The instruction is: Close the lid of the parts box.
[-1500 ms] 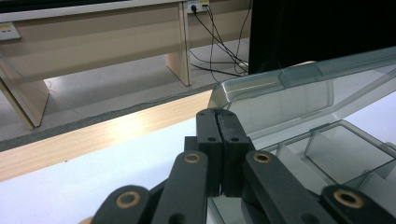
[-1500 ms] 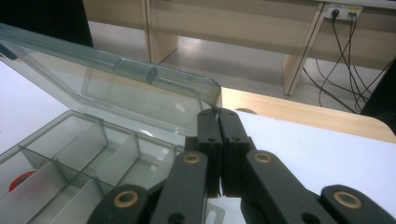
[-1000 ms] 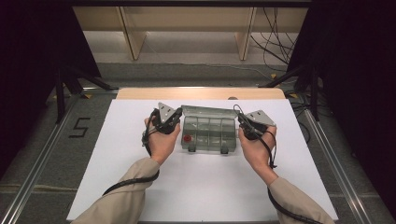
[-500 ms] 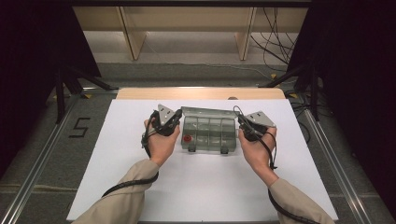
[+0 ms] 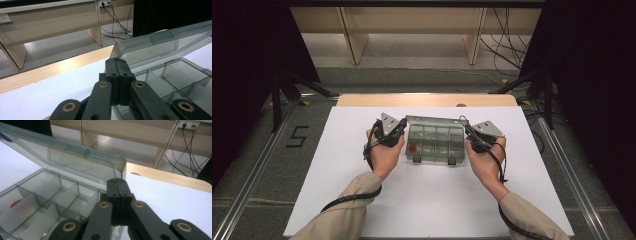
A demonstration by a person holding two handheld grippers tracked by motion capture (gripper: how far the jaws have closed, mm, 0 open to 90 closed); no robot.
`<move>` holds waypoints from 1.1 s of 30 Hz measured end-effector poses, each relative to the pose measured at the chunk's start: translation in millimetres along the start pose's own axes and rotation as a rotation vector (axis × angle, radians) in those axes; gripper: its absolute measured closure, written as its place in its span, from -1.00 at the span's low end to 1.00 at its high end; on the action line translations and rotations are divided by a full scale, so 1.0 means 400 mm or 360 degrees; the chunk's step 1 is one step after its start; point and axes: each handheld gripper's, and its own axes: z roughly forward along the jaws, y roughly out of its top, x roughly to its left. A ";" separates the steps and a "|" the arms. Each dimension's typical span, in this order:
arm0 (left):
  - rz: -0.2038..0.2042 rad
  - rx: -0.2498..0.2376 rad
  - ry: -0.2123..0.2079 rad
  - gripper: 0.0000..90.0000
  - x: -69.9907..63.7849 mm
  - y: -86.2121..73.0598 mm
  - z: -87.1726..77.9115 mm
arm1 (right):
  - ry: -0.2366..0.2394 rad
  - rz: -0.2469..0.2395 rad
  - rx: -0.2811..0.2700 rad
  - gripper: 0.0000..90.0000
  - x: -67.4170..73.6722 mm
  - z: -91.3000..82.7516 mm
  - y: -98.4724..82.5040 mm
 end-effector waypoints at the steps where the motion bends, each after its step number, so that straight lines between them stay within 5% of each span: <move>1: 0.0004 0.0000 0.0001 0.98 0.000 0.000 0.000 | 0.0007 -0.0002 0.0008 1.00 -0.003 -0.001 -0.002; 14: 0.0034 0.0016 -0.0006 0.98 -0.002 -0.009 -0.009 | -0.0011 0.0044 0.0071 0.99 -0.032 -0.005 -0.019; 24: 0.0049 0.0034 -0.0026 0.98 -0.002 -0.015 -0.016 | -0.0086 0.0077 0.0008 0.65 -0.076 0.001 0.006; 33: 0.0068 0.0064 -0.0078 0.95 0.003 -0.020 -0.022 | 0.0031 0.0145 -0.0076 0.52 -0.090 0.015 0.063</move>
